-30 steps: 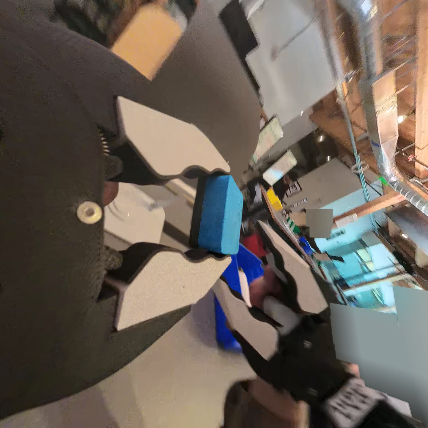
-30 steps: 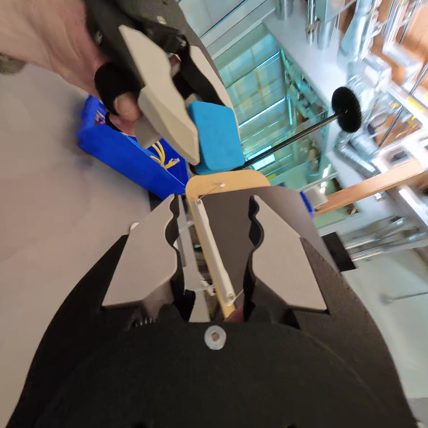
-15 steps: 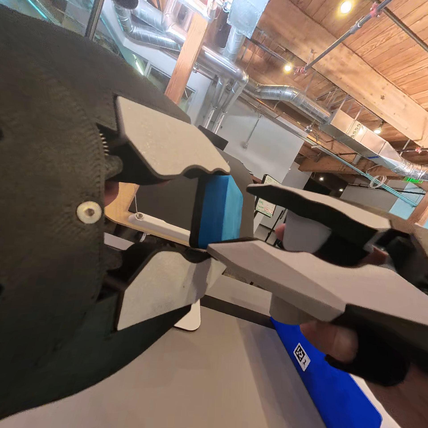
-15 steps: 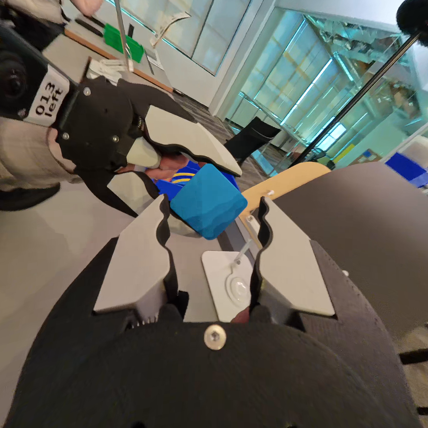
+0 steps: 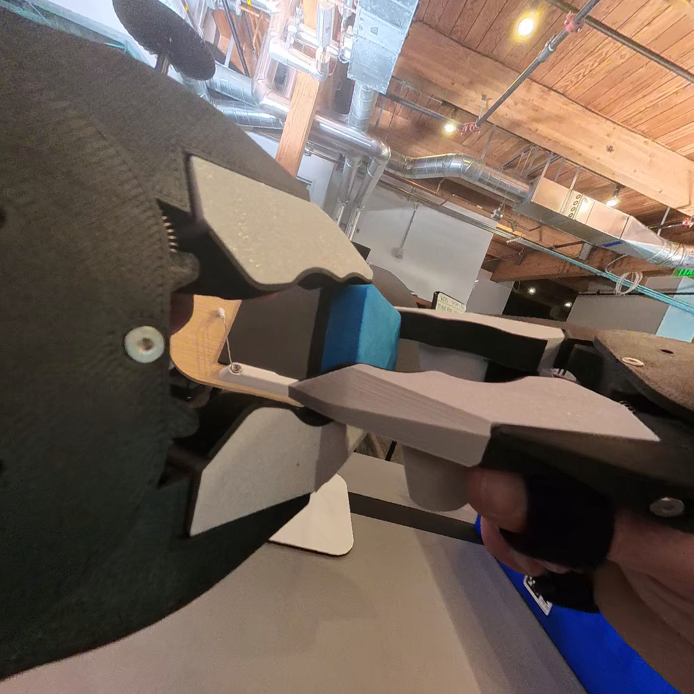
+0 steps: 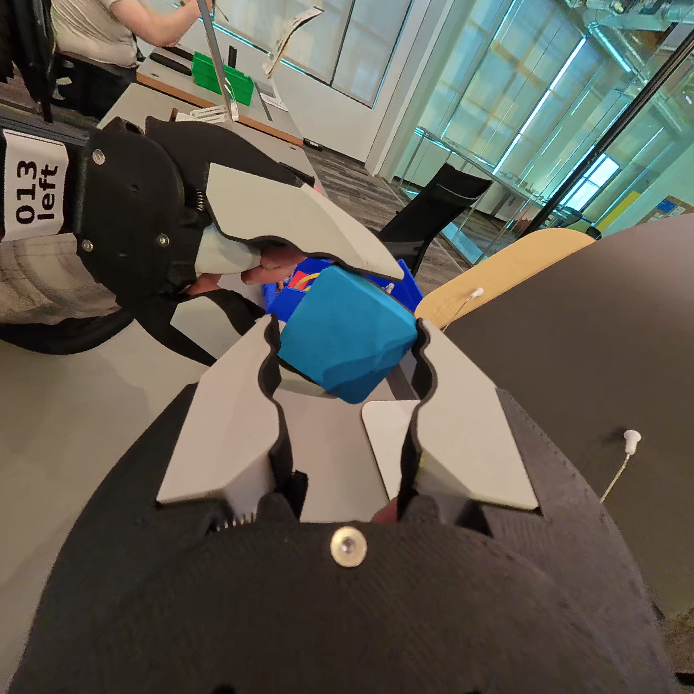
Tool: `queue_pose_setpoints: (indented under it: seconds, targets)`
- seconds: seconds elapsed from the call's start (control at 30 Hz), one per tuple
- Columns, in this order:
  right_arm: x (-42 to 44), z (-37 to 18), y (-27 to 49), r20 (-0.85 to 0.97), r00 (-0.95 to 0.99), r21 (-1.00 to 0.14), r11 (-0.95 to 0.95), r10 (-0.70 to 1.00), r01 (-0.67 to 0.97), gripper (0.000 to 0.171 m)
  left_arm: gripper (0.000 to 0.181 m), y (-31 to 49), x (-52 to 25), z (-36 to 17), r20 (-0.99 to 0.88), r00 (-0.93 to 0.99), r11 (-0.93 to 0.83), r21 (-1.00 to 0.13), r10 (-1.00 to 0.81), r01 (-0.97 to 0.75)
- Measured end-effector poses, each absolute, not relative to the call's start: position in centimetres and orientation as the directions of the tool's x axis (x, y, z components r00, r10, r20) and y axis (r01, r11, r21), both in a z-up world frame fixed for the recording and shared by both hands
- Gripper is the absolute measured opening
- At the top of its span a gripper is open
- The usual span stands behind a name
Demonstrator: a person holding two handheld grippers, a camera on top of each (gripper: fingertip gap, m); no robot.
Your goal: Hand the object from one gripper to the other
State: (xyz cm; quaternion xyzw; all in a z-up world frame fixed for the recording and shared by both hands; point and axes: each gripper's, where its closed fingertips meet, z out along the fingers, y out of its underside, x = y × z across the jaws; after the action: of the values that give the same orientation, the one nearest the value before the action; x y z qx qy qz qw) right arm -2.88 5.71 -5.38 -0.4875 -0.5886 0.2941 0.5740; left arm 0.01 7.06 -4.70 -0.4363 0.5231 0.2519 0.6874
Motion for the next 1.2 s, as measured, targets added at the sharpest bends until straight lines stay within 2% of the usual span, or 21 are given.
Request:
queue_pose_setpoints:
  seconds: [0.2, 0.3, 0.4, 0.53, 0.67, 0.8, 0.87, 1.03, 1.2]
  targets:
    - [-3.1, -4.6, 5.6, 0.355, 0.145, -0.929, 0.331, 0.924, 0.166, 0.068, 0.062, 7.1, -0.3, -4.2, -0.922, 0.366, 0.49, -0.379, -0.126, -0.785]
    - [-2.8, -3.0, 5.4, 0.254, 0.133, -0.967, 0.251, 0.958, 0.038, 0.068, 0.073, 7.3, -0.9, -3.5, -0.905, 0.409, 0.488, -0.412, -0.119, -0.769]
    - [-2.1, -1.4, 5.6, 0.193, 0.12, -0.973, 0.205, 0.974, -0.102, 0.068, 0.078, 7.2, -1.1, -3.0, -0.856, 0.486, 0.496, -0.503, -0.174, -0.708]
    - [-1.7, -1.0, 6.5, 0.14, 0.14, -0.97, 0.164, 0.98, -0.177, 0.068, 0.077, 6.9, -0.8, -2.3, -0.784, 0.574, 0.526, -0.6, -0.237, -0.603]
    - [-2.4, -1.0, 6.3, 0.08, 0.114, -0.968, 0.104, 0.99, -0.228, 0.068, 0.071, 6.9, -0.7, -1.8, -0.761, 0.615, 0.545, -0.611, -0.205, -0.574]
    - [-3.1, -0.8, 5.7, 0.024, 0.081, -0.958, 0.046, 0.996, -0.282, 0.068, 0.073, 6.9, -0.7, -1.6, -0.752, 0.638, 0.557, -0.607, -0.169, -0.567]
    - [-3.3, -0.7, 5.6, -0.038, 0.051, -0.952, -0.02, 0.998, -0.306, 0.068, 0.079, 7.1, -0.9, -1.4, -0.765, 0.635, 0.564, -0.574, -0.109, -0.594]
    - [-3.6, -1.6, 6.9, -0.249, 0.006, -0.931, -0.238, 0.969, -0.276, 0.068, 0.096, 8.0, -1.3, -2.3, -0.889, 0.429, 0.509, -0.3, 0.157, -0.807]
    - [-4.1, -2.7, 6.9, -0.349, -0.025, -0.915, -0.347, 0.937, -0.206, 0.068, 0.104, 8.8, -1.4, -3.2, -0.908, 0.374, 0.472, -0.249, 0.19, -0.846]
